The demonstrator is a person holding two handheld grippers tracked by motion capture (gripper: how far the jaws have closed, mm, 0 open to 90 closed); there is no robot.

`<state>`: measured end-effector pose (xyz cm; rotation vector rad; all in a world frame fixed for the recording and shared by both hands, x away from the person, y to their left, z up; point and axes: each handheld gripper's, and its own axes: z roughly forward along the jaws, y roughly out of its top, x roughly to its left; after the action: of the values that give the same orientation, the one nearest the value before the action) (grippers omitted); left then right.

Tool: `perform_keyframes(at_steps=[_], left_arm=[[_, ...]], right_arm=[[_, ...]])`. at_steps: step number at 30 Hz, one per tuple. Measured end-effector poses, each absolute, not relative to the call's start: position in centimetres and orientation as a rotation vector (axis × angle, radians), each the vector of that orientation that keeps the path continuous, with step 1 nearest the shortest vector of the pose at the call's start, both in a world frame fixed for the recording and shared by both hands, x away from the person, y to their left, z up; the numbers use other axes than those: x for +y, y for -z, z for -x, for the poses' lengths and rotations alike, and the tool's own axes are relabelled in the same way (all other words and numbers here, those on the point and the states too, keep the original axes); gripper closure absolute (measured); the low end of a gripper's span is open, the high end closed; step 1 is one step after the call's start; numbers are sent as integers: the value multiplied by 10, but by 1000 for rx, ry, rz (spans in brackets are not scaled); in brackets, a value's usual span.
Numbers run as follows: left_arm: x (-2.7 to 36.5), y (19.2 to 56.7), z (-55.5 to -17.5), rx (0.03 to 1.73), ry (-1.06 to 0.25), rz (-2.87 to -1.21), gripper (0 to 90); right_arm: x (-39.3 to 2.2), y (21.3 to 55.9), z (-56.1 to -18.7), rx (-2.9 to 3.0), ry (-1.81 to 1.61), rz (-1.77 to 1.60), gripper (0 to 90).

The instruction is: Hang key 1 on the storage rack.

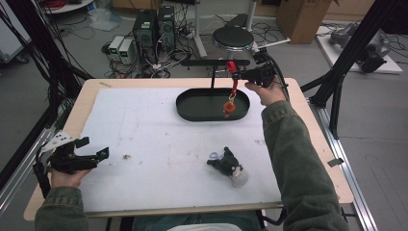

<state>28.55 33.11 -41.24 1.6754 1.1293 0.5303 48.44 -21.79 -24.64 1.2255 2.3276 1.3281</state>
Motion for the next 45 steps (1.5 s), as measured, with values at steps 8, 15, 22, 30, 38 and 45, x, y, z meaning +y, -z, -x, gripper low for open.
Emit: perform_keyframes(at_steps=[8, 15, 22, 30, 38, 45], left_arm=[[333, 413, -286, 1130, -530, -1660, 26], [333, 413, -288, 1128, -526, -1652, 26], [333, 413, -287, 1125, -526, -1646, 26], [337, 413, -290, 1129, -527, -1624, 26], [333, 415, -291, 1125, -512, -1644, 26], [334, 414, -291, 1126, -513, -1647, 26]], right_arm=[[-206, 218, -496, 2321, -1316, -1218, 744], [-194, 210, -504, 2313, -1303, -1225, 743], [-174, 207, -514, 2327, -1259, -1215, 742], [-160, 208, -526, 2336, -1222, -1200, 742], [-145, 217, -533, 2335, -1181, -1180, 742], [-137, 211, -539, 2274, -1248, -1181, 742]])
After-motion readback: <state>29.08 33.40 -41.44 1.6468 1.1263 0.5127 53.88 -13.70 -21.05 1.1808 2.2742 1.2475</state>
